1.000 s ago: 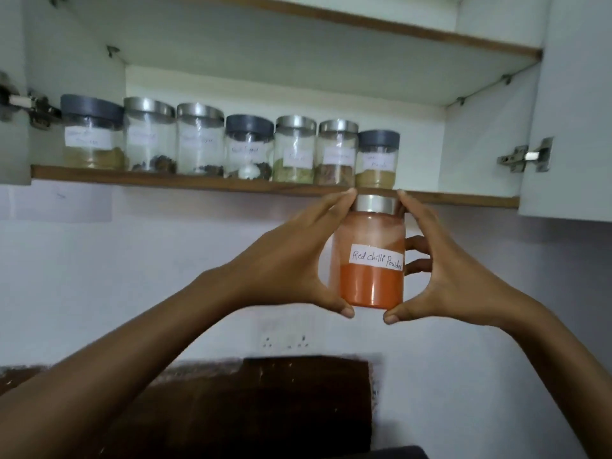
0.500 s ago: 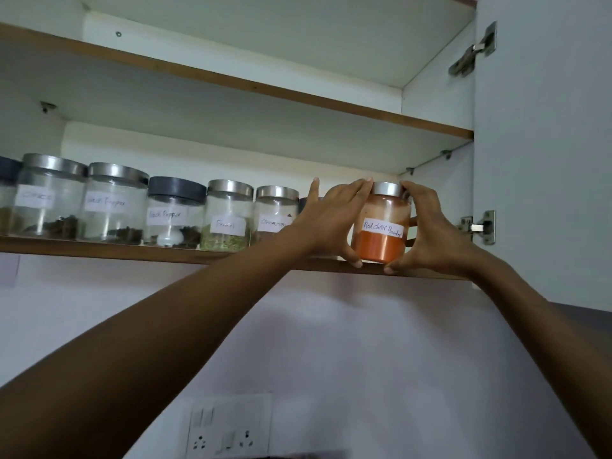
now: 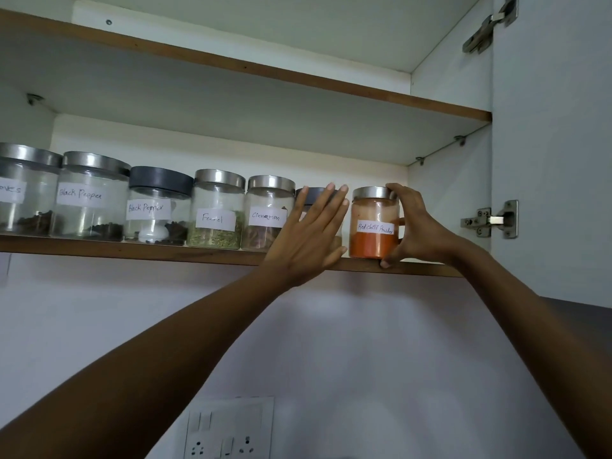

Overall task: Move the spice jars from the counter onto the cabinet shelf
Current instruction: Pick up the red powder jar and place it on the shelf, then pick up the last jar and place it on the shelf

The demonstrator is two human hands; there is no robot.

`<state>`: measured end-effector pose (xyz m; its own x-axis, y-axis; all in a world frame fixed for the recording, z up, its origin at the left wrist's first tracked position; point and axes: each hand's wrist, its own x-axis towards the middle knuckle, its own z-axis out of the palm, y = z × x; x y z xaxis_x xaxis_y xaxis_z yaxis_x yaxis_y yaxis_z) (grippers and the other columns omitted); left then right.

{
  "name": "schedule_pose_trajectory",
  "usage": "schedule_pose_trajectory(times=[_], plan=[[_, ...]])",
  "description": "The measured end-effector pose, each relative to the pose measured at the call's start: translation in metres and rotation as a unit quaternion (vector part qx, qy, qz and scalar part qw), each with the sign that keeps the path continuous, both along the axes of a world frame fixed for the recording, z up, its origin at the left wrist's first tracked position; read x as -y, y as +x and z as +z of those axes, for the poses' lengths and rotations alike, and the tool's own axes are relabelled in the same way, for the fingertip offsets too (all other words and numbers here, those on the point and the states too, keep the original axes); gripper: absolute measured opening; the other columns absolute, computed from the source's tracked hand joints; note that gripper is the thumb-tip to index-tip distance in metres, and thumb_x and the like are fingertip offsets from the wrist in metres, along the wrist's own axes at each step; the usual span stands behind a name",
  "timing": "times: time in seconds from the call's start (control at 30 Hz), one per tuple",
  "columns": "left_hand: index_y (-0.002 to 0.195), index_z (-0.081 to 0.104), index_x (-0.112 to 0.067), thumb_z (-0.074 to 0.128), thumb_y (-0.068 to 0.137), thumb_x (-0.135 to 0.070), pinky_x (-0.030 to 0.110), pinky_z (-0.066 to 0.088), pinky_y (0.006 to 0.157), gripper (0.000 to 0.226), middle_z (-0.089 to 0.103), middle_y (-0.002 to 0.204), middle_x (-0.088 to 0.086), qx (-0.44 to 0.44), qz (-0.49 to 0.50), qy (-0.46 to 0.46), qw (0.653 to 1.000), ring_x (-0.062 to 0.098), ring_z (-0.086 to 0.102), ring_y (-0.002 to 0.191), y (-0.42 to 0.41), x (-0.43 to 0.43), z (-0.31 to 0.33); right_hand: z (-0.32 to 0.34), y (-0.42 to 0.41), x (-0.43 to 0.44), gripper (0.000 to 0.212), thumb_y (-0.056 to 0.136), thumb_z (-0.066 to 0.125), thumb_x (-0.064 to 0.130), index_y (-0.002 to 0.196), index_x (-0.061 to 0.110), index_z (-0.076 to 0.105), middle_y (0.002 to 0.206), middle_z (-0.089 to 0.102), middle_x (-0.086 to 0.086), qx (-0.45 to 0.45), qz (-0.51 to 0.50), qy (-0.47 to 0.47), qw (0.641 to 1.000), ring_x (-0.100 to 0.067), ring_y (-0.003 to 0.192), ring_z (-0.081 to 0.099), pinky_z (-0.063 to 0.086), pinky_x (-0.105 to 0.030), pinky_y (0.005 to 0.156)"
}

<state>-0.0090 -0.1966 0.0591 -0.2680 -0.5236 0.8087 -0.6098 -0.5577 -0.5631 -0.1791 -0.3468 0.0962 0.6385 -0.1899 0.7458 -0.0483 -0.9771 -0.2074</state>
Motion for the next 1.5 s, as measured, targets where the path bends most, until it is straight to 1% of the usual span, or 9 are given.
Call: schedule_pose_trajectory(times=[0.33, 0.53, 0.67, 0.73, 0.87, 0.97, 1.17, 1.33, 1.5], plan=[[0.149, 0.007, -0.009, 0.005, 0.092, -0.06, 0.047, 0.003, 0.118, 0.076, 0.001, 0.158, 0.011, -0.02, -0.007, 0.012, 1.0, 0.026, -0.001, 0.146, 0.007, 0.004, -0.01, 0.001, 0.01, -0.004, 0.105, 0.064, 0.074, -0.013, 0.139, 0.031, 0.015, 0.144, 0.021, -0.009, -0.008, 0.065, 0.135, 0.989, -0.025, 0.108, 0.046, 0.048, -0.02, 0.068], [0.148, 0.011, -0.008, 0.007, 0.093, -0.059, 0.044, 0.012, 0.118, 0.076, 0.002, 0.158, 0.011, -0.032, -0.022, 0.021, 0.999, 0.025, 0.0, 0.146, 0.009, 0.006, -0.01, -0.006, 0.016, -0.01, 0.109, 0.069, 0.068, -0.015, 0.145, 0.031, 0.005, 0.149, 0.017, -0.006, 0.004, 0.079, 0.15, 0.986, -0.019, 0.106, 0.046, 0.047, -0.018, 0.066], [0.148, 0.013, -0.007, 0.013, 0.093, -0.058, 0.045, 0.01, 0.118, 0.076, 0.006, 0.158, 0.011, -0.045, -0.007, 0.024, 0.999, 0.027, 0.003, 0.146, 0.006, 0.002, -0.01, -0.027, 0.011, -0.017, 0.121, 0.068, 0.079, 0.012, 0.147, 0.03, -0.01, 0.156, -0.004, -0.002, 0.052, 0.012, 0.104, 0.993, -0.028, 0.138, 0.022, 0.037, -0.041, 0.104], [0.147, 0.019, -0.008, 0.019, 0.093, -0.054, 0.047, 0.01, 0.117, 0.071, 0.013, 0.157, 0.012, -0.056, -0.02, 0.031, 0.998, 0.029, 0.009, 0.145, 0.001, -0.004, -0.012, -0.05, 0.012, -0.03, 0.114, 0.064, 0.082, 0.022, 0.148, 0.024, 0.004, 0.153, 0.009, -0.009, 0.145, -0.05, 0.044, 0.987, -0.029, 0.139, 0.019, 0.027, -0.046, 0.108], [0.134, 0.045, -0.012, 0.043, 0.087, -0.03, 0.046, 0.026, 0.111, 0.05, 0.049, 0.138, 0.01, -0.139, -0.21, 0.016, 0.968, 0.026, 0.038, 0.132, -0.018, -0.033, -0.062, -0.112, 0.021, -0.074, 0.037, 0.074, 0.056, 0.022, 0.108, 0.011, 0.059, 0.11, 0.057, -0.01, 0.284, -0.081, -0.061, 0.953, -0.03, 0.1, 0.055, 0.045, -0.05, 0.086], [0.119, 0.058, -0.016, 0.048, 0.085, -0.021, 0.031, 0.036, 0.099, 0.036, 0.061, 0.118, 0.001, -0.182, -0.269, 0.019, 0.945, 0.016, 0.049, 0.116, -0.018, -0.082, -0.128, -0.159, 0.03, -0.117, 0.017, 0.076, 0.052, 0.024, 0.082, 0.017, 0.066, 0.087, 0.064, 0.005, 0.24, 0.006, -0.016, 0.971, -0.017, 0.086, 0.059, 0.045, -0.043, 0.081], [0.096, 0.065, -0.022, 0.045, 0.084, -0.024, 0.015, 0.038, 0.077, 0.024, 0.067, 0.096, -0.008, -0.324, -0.189, 0.042, 0.926, 0.004, 0.053, 0.093, 0.031, -0.204, -0.23, -0.247, 0.066, -0.202, 0.02, 0.075, 0.048, 0.03, 0.078, 0.021, 0.066, 0.084, 0.064, 0.014, 0.124, 0.11, 0.094, 0.982, -0.004, 0.085, 0.055, 0.045, -0.036, 0.083], [0.087, 0.064, -0.022, 0.042, 0.081, -0.025, 0.024, 0.044, 0.065, 0.023, 0.065, 0.084, -0.007, -0.442, -0.091, 0.05, 0.891, 0.011, 0.059, 0.079, 0.07, -0.307, -0.284, -0.303, 0.111, -0.273, 0.014, 0.074, 0.054, 0.021, 0.077, 0.02, 0.067, 0.08, 0.059, 0.021, 0.022, 0.179, 0.154, 0.971, -0.007, 0.084, 0.056, 0.047, -0.044, 0.082], [0.091, 0.064, -0.019, 0.037, 0.083, -0.032, 0.032, 0.053, 0.063, 0.031, 0.067, 0.092, -0.002, -0.511, -0.005, 0.048, 0.858, 0.022, 0.064, 0.085, 0.105, -0.379, -0.336, -0.357, 0.169, -0.342, 0.016, 0.071, 0.058, 0.011, 0.079, 0.016, 0.071, 0.084, 0.068, 0.005, -0.054, 0.21, 0.154, 0.964, -0.017, 0.083, 0.058, 0.048, -0.047, 0.079]])
